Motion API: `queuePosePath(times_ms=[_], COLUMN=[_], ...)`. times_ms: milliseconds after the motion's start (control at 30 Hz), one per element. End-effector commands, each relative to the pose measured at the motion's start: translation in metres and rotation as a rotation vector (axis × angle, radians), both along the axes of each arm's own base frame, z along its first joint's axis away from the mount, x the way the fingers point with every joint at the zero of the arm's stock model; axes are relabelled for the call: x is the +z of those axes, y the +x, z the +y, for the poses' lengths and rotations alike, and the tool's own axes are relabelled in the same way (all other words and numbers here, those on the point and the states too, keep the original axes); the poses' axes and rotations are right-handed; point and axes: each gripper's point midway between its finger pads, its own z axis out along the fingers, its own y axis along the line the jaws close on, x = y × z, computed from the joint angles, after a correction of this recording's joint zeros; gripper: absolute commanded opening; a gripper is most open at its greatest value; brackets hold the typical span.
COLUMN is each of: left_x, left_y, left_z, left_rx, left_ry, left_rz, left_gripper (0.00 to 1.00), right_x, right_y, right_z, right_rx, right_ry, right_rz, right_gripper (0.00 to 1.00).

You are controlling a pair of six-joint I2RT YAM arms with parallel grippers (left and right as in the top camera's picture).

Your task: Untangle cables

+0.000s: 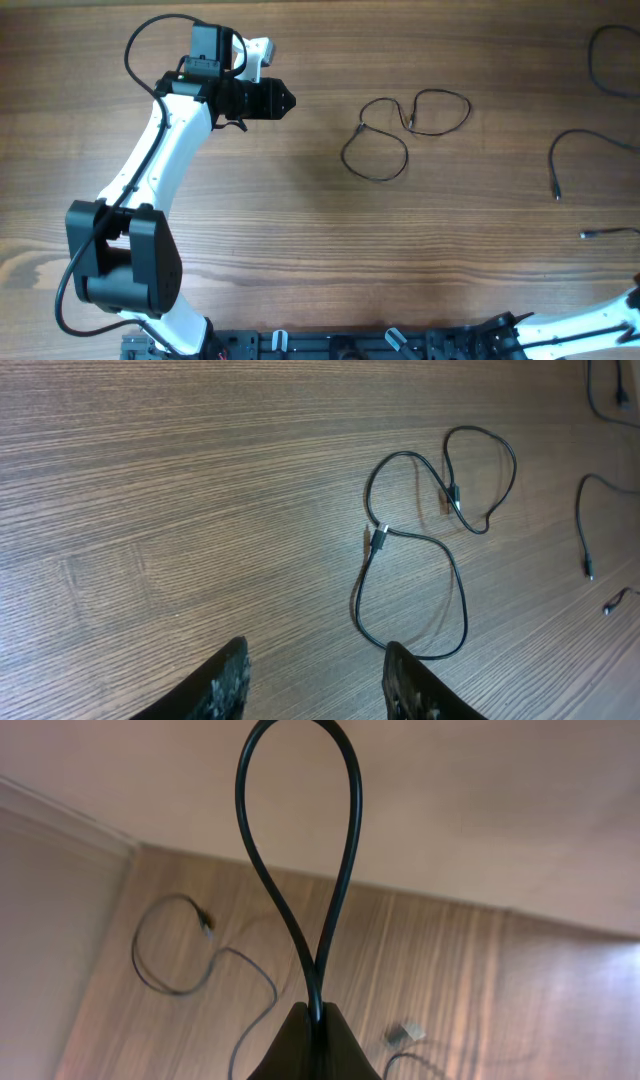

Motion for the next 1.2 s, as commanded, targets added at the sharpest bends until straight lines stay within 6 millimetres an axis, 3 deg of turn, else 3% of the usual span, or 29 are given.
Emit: queuePosePath(times_ms=[0, 100, 333, 500, 567, 600, 700, 833, 967, 1167], left_x=[0.010, 0.012, 0.012, 0.012, 0.012, 0.012, 0.012, 0.013, 0.014, 0.014], left_y=[-0.004, -0.002, -0.001, -0.001, -0.001, -0.001, -0.001, 0.000, 0.002, 0.002], left_z=[-0.004, -0.005, -0.005, -0.005, -0.005, -0.005, -0.005, -0.005, -0.005, -0.005], left_rx=[-0.007, -0.007, -0.005, -0.005, -0.005, -0.005, -0.005, -0.005, -0.005, -0.006], left_ry=[-0.023, -0.025, -0.027, -0.028, -0.027, -0.027, -0.027, -0.027, -0.029, -0.029], left_rz=[-0.012, -0.023, -0.026, -0.026, -0.026, -0.026, -0.025, -0.029, -0.040, -0.042], left_gripper=[0.45, 0.45, 0.45, 0.44, 0.44, 0.44, 0.44, 0.44, 0.44, 0.45], right_x=[-0.051, -0.074, -0.109, -0.150, -0.175, -0.183, -0.201, -0.201, -0.203, -0.204], right_y=[0.025, 0.035, 0.088, 0.133, 0.156, 0.158, 0.152, 0.148, 0.101, 0.057], right_z=[-0.016, -0.019, 0.000, 0.028, 0.045, 0.048, 0.048, 0.046, 0.028, 0.004], right_rx=[0.025, 0.044, 0.148, 0.272, 0.334, 0.321, 0.245, 0.210, -0.024, -0.143], right_ry=[0.140, 0.187, 0.197, 0.248, 0.279, 0.286, 0.282, 0.288, 0.279, 0.322], right_rz=[-0.022, -0.009, 0.094, 0.173, 0.217, 0.246, 0.351, 0.352, 0.474, 0.476], right_gripper=[0.04, 0.05, 0.05, 0.05, 0.05, 0.04, 0.04, 0.04, 0.04, 0.04])
